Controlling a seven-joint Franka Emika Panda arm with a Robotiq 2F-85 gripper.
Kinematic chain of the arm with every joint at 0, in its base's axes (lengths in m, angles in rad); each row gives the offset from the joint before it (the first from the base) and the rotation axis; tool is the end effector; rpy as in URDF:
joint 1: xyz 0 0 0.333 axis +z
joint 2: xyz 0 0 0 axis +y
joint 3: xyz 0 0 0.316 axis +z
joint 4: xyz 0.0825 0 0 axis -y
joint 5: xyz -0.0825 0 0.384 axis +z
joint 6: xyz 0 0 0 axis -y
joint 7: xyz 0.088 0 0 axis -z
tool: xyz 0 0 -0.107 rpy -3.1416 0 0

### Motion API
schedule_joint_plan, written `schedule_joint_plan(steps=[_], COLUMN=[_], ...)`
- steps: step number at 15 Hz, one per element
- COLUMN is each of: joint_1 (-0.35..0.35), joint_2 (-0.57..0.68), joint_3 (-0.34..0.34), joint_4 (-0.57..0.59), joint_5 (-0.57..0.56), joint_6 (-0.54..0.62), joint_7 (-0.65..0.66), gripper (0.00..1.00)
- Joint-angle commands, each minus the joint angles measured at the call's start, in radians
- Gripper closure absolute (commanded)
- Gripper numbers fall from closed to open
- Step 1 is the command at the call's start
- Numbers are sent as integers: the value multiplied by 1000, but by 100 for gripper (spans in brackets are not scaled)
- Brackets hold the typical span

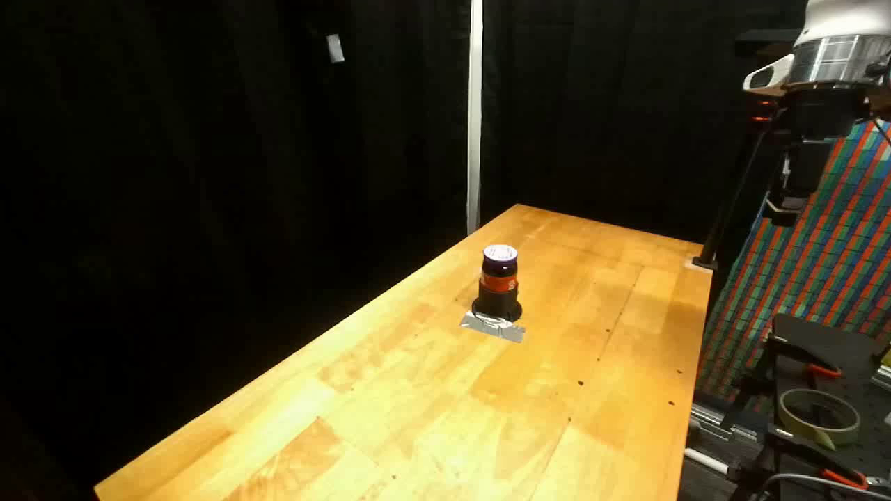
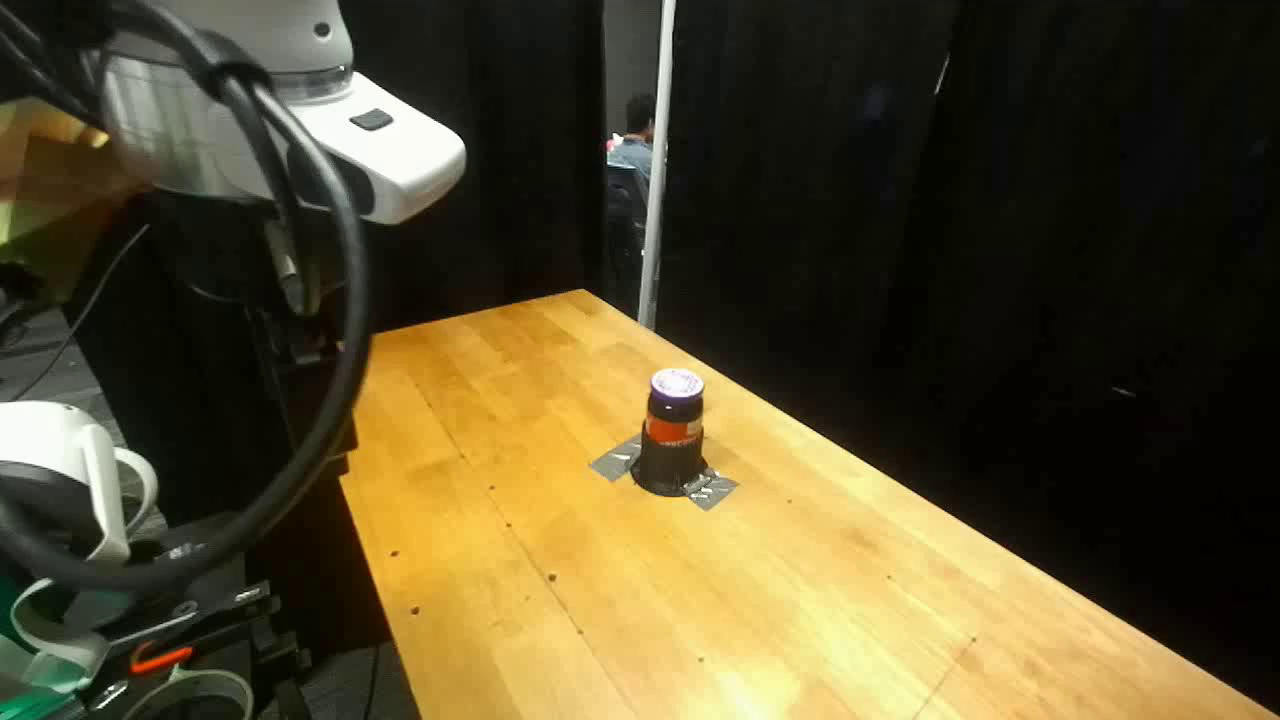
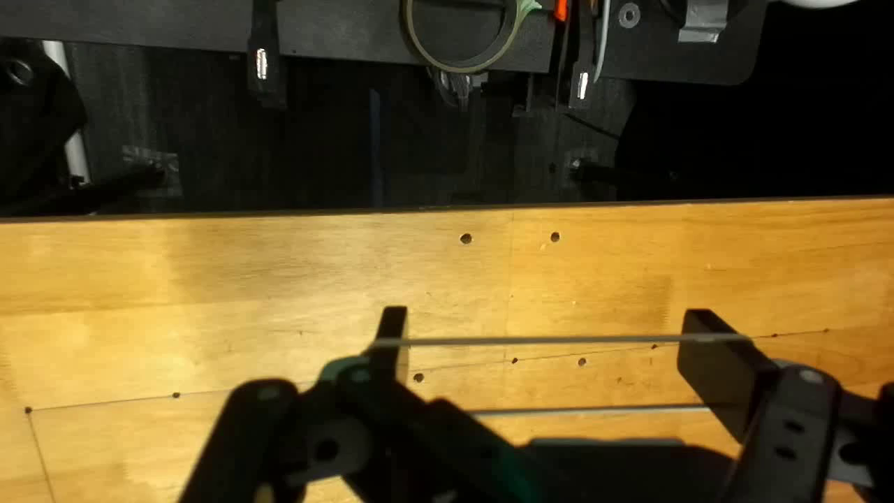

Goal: Put the rubber band on the jar.

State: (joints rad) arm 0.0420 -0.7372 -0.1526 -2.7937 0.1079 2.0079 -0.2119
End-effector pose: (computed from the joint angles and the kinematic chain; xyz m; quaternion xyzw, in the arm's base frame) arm 0.3092 -0.0229 0.4038 -0.9935 -0.0471 0.0141 0.1022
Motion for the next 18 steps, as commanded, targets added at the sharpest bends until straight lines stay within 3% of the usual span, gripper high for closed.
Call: schedule_joint_plan(steps=[1, 7, 11, 18], joint_1=[-12, -6, 31, 35], joint_2=[1, 20, 242, 637], joint_3=[11, 12, 17, 53], joint_4=[2, 17, 179, 535], joint_5=[8, 6, 14, 7], joint_6=[-3, -4, 46, 3], joint_7=[-7, -14, -49, -95], gripper=[0, 0, 0, 0])
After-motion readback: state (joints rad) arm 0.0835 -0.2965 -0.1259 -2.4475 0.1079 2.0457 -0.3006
